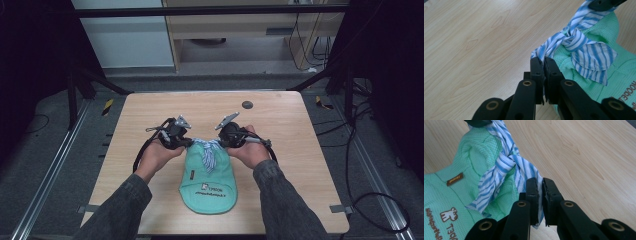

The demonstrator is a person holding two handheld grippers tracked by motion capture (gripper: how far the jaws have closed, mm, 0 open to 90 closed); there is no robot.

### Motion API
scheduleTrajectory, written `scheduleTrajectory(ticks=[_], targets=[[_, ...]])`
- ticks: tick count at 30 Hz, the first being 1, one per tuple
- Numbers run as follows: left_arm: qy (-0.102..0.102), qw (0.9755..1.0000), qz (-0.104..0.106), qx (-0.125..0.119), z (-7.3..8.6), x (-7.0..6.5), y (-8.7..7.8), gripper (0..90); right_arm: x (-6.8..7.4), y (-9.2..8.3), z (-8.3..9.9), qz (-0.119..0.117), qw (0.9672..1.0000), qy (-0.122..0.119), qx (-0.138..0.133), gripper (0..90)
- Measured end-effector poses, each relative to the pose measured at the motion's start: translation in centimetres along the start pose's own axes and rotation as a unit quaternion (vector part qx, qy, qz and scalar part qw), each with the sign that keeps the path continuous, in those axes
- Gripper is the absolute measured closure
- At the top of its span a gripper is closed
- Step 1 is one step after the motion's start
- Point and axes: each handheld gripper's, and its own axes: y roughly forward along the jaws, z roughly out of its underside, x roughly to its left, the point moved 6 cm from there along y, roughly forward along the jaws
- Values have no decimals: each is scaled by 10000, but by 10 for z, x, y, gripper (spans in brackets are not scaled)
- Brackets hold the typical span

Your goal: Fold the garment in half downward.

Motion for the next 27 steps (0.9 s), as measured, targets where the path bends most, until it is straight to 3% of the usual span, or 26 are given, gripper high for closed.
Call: scheduleTrajectory(ticks=[8, 27], targets=[[9, 9999, -51, -119, -8, 2, -7, 865, -3, -8, -6, 54, 9999, 3, -87, 837], [59, 9999, -77, -114, -12, 3, -10, 866, -5, -11, -9, 101, 9999, -51, -104, 838]])
